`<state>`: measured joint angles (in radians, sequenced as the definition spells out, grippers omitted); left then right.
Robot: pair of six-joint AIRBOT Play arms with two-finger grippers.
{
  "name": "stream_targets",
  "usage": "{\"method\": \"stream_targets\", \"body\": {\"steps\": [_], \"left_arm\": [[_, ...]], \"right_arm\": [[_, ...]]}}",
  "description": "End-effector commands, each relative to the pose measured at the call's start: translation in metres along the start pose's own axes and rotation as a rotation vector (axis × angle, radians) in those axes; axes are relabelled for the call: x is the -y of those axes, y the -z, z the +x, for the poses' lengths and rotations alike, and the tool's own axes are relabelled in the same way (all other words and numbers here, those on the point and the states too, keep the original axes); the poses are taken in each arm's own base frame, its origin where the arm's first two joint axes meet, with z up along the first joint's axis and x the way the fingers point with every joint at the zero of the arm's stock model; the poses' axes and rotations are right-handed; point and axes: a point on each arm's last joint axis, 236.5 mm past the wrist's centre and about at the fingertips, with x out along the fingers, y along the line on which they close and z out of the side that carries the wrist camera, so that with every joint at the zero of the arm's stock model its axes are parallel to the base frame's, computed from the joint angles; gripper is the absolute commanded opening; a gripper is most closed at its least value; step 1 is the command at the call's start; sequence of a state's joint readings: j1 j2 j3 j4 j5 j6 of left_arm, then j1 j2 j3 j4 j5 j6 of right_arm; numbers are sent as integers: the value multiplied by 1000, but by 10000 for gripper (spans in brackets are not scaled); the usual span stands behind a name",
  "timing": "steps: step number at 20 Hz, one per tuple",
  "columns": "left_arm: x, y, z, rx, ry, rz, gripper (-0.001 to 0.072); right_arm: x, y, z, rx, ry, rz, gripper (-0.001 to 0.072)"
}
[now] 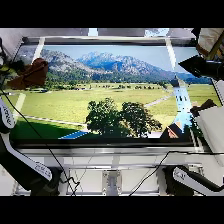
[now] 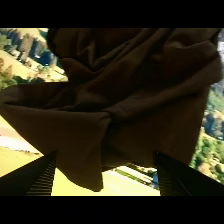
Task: Fold the shirts.
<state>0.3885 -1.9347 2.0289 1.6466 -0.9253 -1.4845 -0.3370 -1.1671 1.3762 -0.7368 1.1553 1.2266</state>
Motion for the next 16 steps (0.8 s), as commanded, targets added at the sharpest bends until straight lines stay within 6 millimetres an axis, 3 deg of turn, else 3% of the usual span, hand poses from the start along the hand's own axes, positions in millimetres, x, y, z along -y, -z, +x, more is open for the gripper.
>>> {"method": "stream_targets", "body": {"steps": [1,4,6,8,9,10,12,14,16], "left_arm": [[-26,27,44,-39,-43,-4,691],[-10,59,83,-97,1,-26,691],[7,65,102,-83,61,-87,656],[18,63,112,-57,101,-124,411],[22,58,112,-38,118,-139,236],[26,51,110,-16,136,-144,137],[41,37,101,13,201,-143,20],[69,16,79,56,315,-132,15],[108,-17,38,143,455,-80,15]], "right_arm": [[-24,8,8,-33,-59,25,402],[-44,17,16,-62,-95,-4,402],[-55,22,21,-78,-115,-20,401],[-63,25,24,-83,-128,-32,402],[-66,26,25,-86,-132,-35,402],[-66,26,26,-87,-133,-36,401],[-66,26,26,-87,-133,-36,401],[-66,26,26,-87,-133,-37,401],[-64,24,26,-79,-124,-39,402]]}}
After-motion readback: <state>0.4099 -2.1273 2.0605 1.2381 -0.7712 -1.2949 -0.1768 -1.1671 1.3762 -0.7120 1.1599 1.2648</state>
